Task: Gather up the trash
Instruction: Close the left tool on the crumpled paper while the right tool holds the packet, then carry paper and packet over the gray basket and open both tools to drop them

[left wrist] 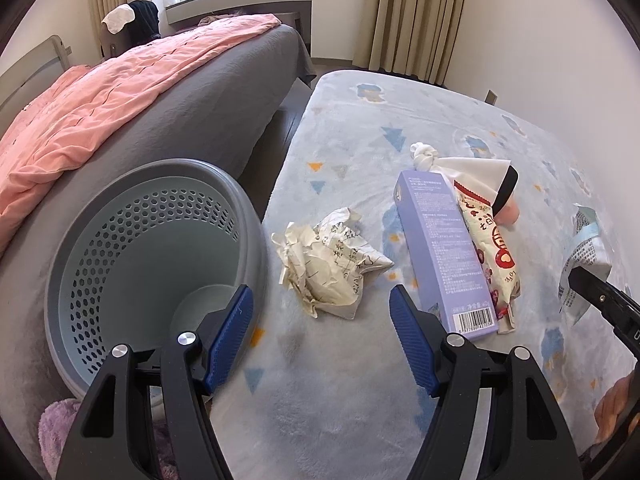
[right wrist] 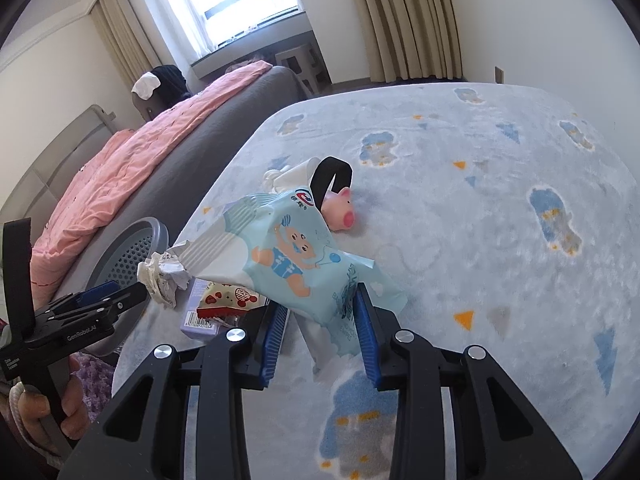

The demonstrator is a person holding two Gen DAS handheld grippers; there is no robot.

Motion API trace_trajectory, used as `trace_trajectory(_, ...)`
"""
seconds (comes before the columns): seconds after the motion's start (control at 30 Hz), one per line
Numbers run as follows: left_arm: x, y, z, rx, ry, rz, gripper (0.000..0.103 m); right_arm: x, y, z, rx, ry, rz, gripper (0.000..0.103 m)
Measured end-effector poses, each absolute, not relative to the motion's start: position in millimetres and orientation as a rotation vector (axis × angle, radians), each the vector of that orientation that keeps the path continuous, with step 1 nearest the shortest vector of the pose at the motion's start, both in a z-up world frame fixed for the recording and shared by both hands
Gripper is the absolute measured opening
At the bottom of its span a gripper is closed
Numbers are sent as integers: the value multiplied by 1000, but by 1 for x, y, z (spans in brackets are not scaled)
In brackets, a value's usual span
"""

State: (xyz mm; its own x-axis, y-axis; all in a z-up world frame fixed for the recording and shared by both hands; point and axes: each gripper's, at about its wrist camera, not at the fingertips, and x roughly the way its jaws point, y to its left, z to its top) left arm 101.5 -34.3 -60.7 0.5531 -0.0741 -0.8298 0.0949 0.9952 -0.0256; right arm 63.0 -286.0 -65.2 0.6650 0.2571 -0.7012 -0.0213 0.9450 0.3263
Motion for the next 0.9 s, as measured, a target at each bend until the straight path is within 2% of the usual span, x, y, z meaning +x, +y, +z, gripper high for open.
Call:
trace_trajectory(0.5,134,-53,-89,52,1022,-84,67,60,-293,-65,338,823,186,33)
trace_trajectory(0.57,135,-54,-90,54,1021,-88,59,60,-293,-65,337,824,185,33)
trace_trajectory(0.6,135,-55,-91,62,1024,-88,47,60,-293,-65,337,823,185,33)
trace_trajectory(0.9,119,-48,-74,70,986,-101,46,59,-287,-64,318,818,180,33)
